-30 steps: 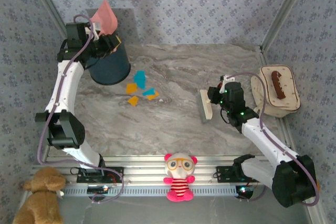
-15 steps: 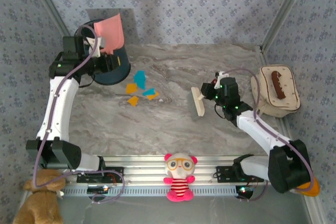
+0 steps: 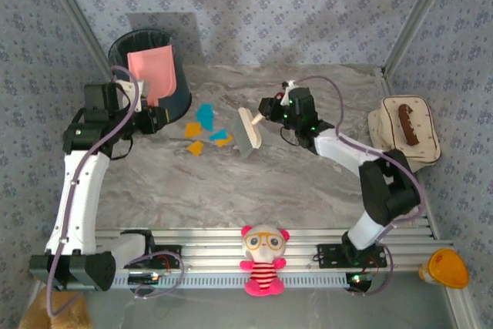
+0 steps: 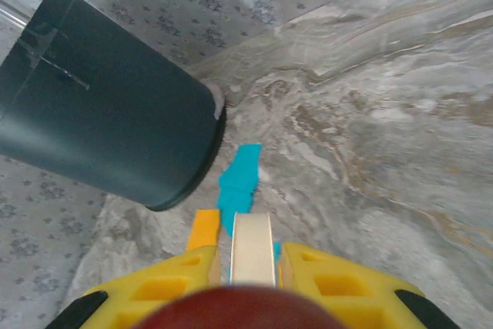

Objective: Sweep away the paper scraps from the table

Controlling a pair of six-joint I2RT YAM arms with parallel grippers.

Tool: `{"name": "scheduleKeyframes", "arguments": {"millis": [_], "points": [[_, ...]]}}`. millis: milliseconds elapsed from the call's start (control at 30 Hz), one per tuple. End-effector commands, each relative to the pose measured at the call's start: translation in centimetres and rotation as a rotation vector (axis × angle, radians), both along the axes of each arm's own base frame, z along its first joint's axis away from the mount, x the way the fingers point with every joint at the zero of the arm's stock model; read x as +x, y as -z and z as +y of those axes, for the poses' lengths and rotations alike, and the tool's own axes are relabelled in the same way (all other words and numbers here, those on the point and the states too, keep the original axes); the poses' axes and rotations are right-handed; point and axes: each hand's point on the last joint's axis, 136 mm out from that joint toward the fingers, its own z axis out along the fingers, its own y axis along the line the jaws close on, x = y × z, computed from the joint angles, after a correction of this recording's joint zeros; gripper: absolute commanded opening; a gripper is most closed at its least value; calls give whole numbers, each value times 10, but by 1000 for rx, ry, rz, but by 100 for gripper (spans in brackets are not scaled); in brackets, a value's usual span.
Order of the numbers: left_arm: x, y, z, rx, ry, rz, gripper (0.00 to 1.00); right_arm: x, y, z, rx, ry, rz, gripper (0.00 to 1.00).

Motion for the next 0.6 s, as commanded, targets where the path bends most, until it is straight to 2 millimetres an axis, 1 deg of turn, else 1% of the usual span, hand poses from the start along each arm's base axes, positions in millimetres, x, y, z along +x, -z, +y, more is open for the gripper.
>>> {"name": "scheduleKeyframes", "arguments": {"millis": [0, 33, 67, 100, 367, 567], "points": [[-10, 5, 0, 12, 6, -1, 0, 16, -21, 28, 129, -30, -7, 0], [-12, 7, 0, 12, 7, 2, 0, 20, -17, 35, 136, -34, 4, 0], [-13, 9, 1, 15, 3, 5, 0, 28, -24, 42, 153, -37, -4, 0], [-14, 10, 2, 17, 1, 7, 0, 32, -22, 48, 158, -38, 1, 0], [-21, 19, -1, 4, 8, 30, 0, 73, 0, 91, 196, -67, 54, 0], [-25, 21, -1, 8, 11, 37, 0, 102, 24, 102, 213, -36, 99, 0]]}}
